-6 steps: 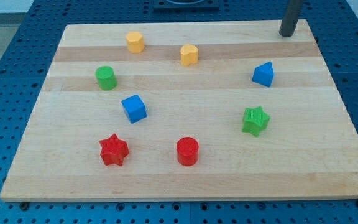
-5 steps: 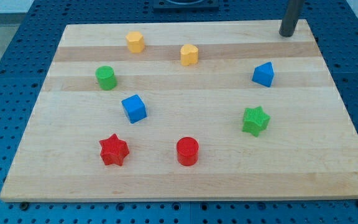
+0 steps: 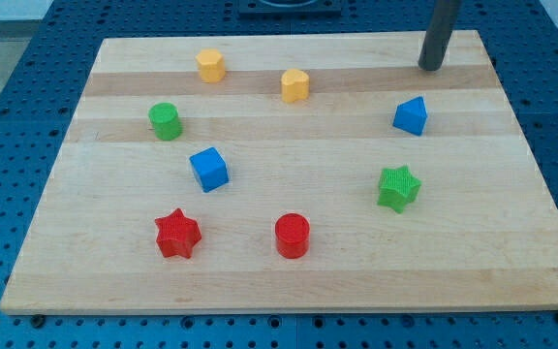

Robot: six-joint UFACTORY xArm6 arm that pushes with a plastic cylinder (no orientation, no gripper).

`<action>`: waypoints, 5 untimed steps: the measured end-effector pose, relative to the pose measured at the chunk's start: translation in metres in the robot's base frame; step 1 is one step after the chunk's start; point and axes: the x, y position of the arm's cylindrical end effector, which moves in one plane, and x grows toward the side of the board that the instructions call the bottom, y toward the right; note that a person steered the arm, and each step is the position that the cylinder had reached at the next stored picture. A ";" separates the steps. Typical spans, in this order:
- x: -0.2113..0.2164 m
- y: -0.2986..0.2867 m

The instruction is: Slightly push the blue triangle towards the right center of the board

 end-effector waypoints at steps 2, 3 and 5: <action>0.046 -0.006; 0.061 -0.021; 0.100 -0.079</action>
